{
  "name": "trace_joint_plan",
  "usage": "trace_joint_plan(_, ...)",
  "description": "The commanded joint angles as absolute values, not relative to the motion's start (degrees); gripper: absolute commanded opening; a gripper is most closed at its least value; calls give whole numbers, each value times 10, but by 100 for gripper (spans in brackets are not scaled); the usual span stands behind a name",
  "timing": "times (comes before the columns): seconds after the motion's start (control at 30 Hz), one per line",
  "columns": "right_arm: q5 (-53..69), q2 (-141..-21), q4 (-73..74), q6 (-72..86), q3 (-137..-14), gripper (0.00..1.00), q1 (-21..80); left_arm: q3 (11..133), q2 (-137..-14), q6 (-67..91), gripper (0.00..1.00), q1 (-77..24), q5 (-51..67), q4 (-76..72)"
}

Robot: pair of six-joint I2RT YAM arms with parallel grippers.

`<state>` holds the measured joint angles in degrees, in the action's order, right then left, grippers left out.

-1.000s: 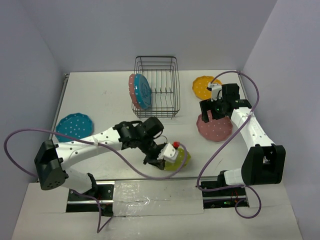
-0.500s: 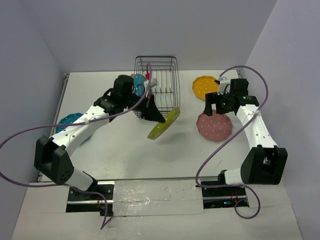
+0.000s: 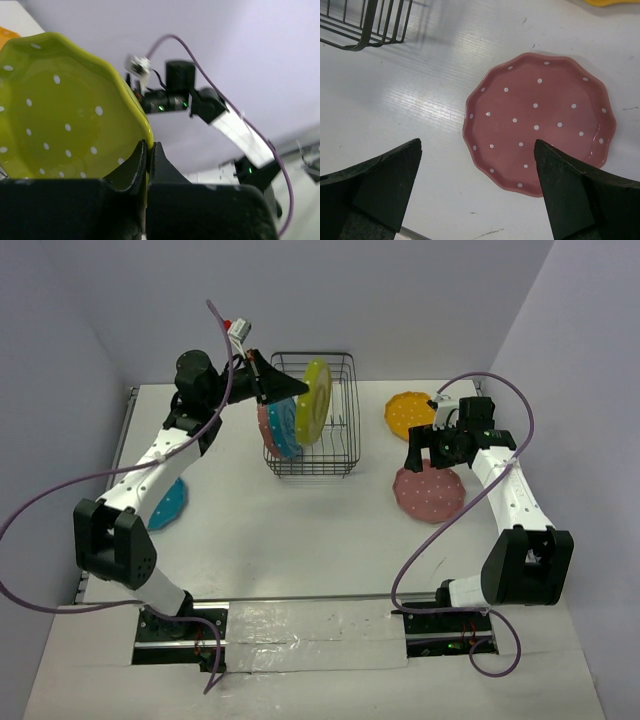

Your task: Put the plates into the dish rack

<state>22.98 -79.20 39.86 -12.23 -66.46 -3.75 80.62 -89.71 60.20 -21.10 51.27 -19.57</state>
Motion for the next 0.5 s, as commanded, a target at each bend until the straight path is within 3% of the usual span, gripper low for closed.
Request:
trace_joint_plan(0.0, 229, -790, 398, -122, -685, 100, -39, 822, -916, 670, 0, -198, 430, -311)
trace_joint_plan(0.47, 218, -795, 390, -134, -666, 100, -43, 774, -993, 776, 0, -170, 374, -446)
